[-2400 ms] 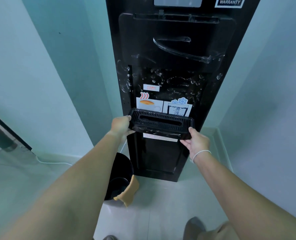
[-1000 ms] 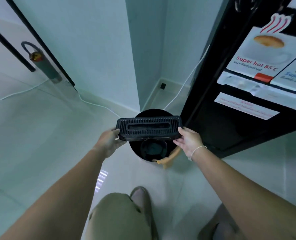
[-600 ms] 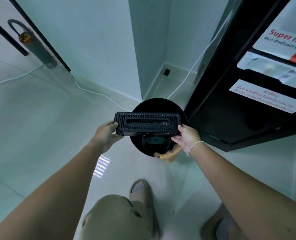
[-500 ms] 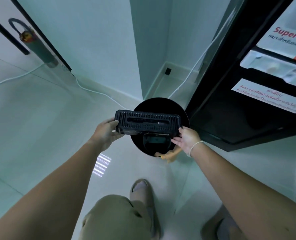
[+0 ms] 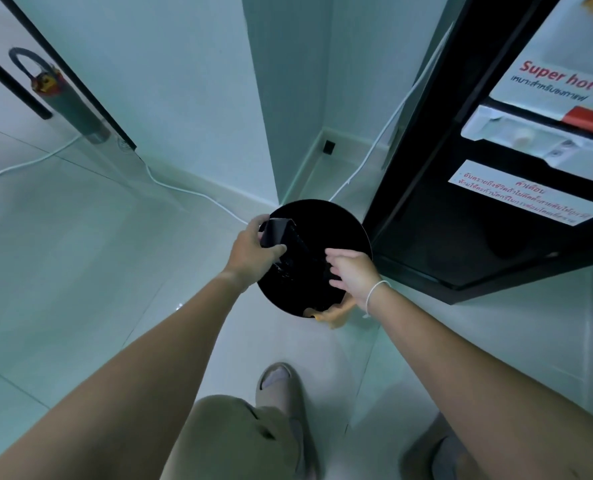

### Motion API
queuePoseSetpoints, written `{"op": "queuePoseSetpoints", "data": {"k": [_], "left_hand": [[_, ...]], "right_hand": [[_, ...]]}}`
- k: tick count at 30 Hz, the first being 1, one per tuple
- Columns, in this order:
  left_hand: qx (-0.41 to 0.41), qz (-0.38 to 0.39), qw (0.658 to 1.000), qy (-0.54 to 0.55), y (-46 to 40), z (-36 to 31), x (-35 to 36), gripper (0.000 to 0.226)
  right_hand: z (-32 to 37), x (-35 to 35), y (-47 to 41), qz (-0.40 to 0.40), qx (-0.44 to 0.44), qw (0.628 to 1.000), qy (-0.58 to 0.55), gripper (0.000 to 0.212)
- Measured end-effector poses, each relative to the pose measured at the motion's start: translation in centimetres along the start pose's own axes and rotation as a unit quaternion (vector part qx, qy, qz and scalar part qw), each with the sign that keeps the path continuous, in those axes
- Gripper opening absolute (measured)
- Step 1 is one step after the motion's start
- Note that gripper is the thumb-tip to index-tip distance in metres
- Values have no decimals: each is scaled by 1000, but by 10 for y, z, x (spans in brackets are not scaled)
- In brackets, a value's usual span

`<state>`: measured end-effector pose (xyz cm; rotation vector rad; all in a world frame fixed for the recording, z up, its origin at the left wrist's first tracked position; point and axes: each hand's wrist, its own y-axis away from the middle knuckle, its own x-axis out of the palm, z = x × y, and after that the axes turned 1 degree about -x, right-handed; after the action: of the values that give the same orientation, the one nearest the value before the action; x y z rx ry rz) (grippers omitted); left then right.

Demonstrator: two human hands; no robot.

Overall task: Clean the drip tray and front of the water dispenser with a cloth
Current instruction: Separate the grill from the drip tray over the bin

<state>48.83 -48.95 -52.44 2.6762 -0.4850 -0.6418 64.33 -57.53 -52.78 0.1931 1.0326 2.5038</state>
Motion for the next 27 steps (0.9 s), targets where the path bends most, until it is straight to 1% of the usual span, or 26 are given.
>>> {"op": "queuePoseSetpoints", "data": {"k": [3,5,8,14,17,20,24,27], "left_hand": [[60,31,993,-97,1,-1,10,68],[72,42,986,-143,1,-1,14,71],[77,69,979,-174,2,-1,19,74],[73,135,964,-216,0,-3,16,78],[78,173,954,-233,0,-9,15,83],[99,209,943,-239,-1,-12,11,86],[129,240,917,-291,-3,-15,7,92],[133,254,907,-308,-3,-17,8,92]], "right_hand": [[5,3,1,39,26,998,-49,35],[6,6,2,60,48,995,-58,38],[6,11,0,80,67,992,-65,42],[4,9,-2,87,68,989,-93,46],[2,7,-2,89,66,988,-104,41],[0,6,-2,97,57,989,-101,32],[-2,4,-2,117,41,989,-83,13],[-1,3,-2,125,28,989,-72,13]]}}
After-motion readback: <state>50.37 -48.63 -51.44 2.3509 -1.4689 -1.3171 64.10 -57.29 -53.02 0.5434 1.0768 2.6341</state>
